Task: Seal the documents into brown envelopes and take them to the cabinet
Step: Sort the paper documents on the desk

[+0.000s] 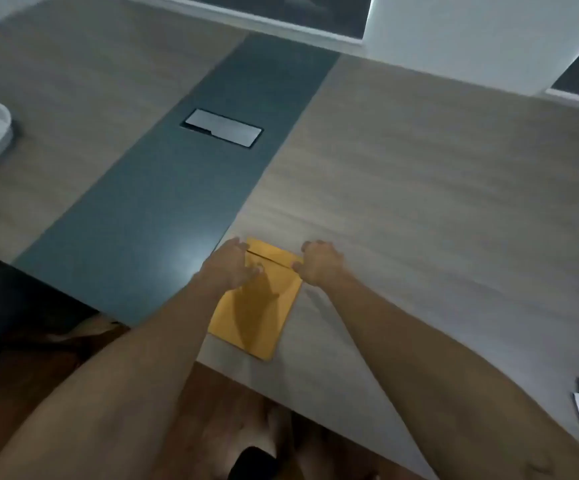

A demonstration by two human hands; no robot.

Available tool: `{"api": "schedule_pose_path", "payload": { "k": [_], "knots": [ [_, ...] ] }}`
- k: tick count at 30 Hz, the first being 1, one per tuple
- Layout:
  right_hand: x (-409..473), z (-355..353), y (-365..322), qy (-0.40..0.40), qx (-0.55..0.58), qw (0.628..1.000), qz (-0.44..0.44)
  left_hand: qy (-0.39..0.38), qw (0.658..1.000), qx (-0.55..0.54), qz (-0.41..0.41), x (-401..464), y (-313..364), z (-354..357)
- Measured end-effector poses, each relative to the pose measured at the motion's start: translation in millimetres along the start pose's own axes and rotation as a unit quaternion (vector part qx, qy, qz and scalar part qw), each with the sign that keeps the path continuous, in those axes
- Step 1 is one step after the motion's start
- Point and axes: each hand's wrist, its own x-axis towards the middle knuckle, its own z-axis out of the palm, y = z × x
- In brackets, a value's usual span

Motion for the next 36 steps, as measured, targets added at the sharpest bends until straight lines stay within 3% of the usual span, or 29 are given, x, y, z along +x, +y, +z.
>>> {"api": "schedule_pose_path", "payload": {
  "k": [11, 17, 29, 36],
  "knots": [
    [22, 39, 3, 0.012, 0.040, 0.998, 0.049, 0.038, 0.994, 0.099, -0.026, 23, -20, 50],
    [14, 39, 33, 0.015, 0.079, 0.993, 0.082, 0.036, 0.990, 0.139, 0.010, 23, 2, 56],
    [-68, 38, 174, 0.054, 0.166, 0.968, 0.181, 0.008, 0.958, 0.220, 0.182, 12, 142, 103],
    [-124, 45, 260, 0.070, 0.203, 0.951, 0.222, 0.048, 0.958, 0.170, 0.227, -18, 218, 152]
  ]
}}
